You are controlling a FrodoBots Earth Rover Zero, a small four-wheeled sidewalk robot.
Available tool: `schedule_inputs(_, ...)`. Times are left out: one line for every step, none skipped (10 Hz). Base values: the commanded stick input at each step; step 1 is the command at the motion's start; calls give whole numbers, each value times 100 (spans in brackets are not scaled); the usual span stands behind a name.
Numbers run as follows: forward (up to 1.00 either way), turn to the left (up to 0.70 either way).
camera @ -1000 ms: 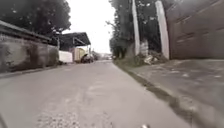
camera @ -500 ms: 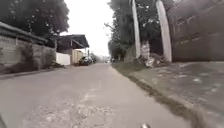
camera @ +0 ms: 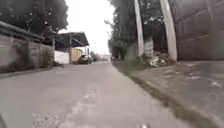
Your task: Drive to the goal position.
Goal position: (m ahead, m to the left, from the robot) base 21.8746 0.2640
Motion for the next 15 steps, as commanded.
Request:
schedule_inputs(100,-3)
schedule_inputs(100,-3)
schedule_inputs(100,-2)
schedule_inputs(100,0)
schedule_inputs(100,0)
schedule_inputs(100,0)
schedule_inputs(100,0)
schedule_inputs(100,0)
schedule_inputs(100,0)
schedule_inputs(100,0)
schedule_inputs(100,0)
schedule_inputs(100,0)
schedule_inputs(100,0)
schedule_inputs(100,0)
schedule_inputs(100,0)
